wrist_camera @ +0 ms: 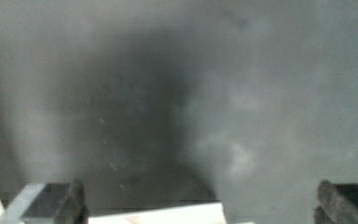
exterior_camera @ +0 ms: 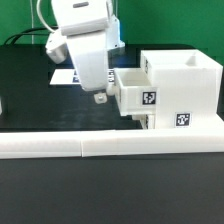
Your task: Assemble drawer
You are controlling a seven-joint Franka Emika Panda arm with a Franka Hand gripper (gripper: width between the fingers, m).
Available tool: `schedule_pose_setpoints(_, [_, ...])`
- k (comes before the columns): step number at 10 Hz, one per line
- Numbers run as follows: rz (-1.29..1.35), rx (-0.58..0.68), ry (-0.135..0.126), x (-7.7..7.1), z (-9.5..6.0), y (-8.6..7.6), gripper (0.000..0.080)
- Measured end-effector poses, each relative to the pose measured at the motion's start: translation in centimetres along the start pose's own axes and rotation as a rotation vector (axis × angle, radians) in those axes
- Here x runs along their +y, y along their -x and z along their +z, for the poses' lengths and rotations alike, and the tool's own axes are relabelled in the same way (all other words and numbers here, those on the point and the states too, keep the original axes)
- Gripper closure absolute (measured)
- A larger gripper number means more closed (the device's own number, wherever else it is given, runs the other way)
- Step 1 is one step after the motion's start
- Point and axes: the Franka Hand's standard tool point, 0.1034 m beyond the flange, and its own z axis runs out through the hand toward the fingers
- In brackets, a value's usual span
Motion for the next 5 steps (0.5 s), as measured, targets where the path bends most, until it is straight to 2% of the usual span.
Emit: schedule_pose_setpoints(5, [0.053, 0.013, -0.01, 0.0, 0.7, -3.8, 0.0151])
